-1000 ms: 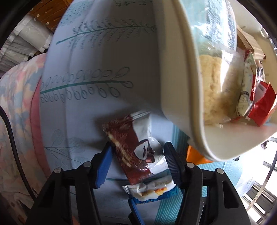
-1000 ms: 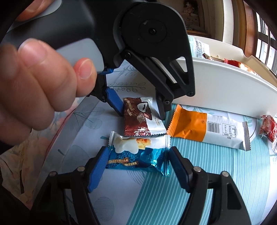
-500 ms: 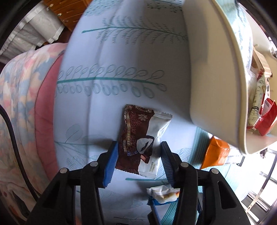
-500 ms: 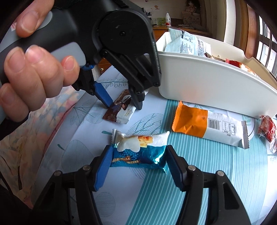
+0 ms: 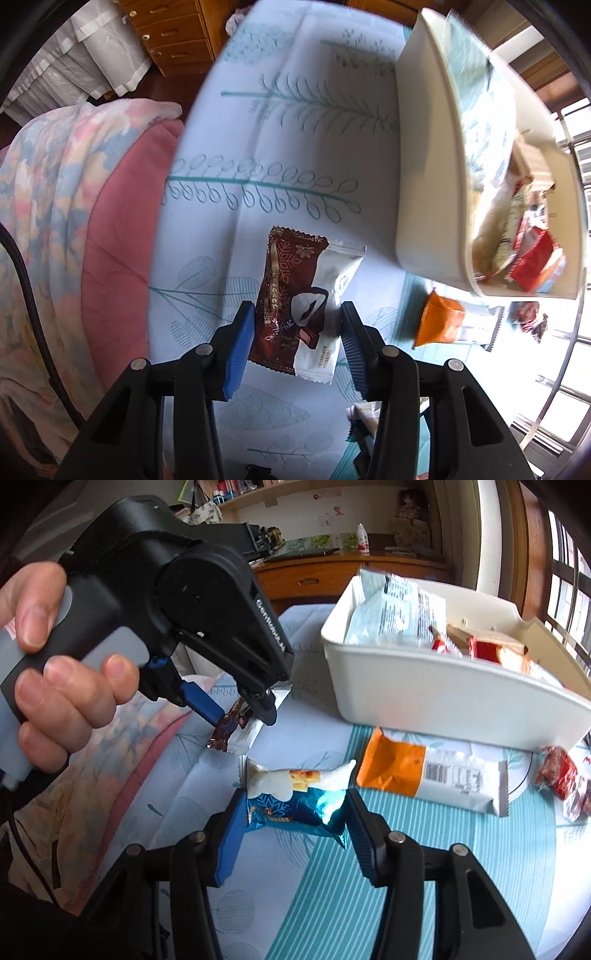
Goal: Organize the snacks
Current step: 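Carry both packets over the white tray with both tools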
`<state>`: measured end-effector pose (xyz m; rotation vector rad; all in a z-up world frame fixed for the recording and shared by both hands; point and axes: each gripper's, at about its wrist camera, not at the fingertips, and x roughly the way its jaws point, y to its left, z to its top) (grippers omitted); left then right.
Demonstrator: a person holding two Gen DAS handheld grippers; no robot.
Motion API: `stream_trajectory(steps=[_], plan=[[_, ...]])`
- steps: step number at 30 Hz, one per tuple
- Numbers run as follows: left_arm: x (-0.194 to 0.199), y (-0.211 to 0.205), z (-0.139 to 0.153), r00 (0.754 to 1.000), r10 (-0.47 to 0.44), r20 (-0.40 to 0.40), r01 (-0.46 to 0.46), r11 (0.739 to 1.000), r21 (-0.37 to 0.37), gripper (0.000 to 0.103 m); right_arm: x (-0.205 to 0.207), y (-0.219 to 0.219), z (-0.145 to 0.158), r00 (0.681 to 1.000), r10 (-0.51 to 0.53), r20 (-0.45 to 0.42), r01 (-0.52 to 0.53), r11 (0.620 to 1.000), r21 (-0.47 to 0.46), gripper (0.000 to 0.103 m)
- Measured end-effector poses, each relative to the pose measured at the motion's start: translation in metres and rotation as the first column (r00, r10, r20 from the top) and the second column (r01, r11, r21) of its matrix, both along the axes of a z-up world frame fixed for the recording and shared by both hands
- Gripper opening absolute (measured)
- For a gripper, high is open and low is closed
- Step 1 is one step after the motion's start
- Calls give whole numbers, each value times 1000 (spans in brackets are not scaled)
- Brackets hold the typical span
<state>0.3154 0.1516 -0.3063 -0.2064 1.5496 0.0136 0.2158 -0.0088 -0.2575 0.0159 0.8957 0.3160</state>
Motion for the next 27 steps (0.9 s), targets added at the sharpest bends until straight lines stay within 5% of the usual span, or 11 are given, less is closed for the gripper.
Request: stream_trajectory(steps=[12,27], plan=[[-13,-4,70,986,27,167,-16,998,-68,45,6,-26,53,994,39,98,-42,999,34,49],[-12,-38,115,894,59,443,12,988,-156,45,39,-78,93,971,-30,238,8,996,89,49]])
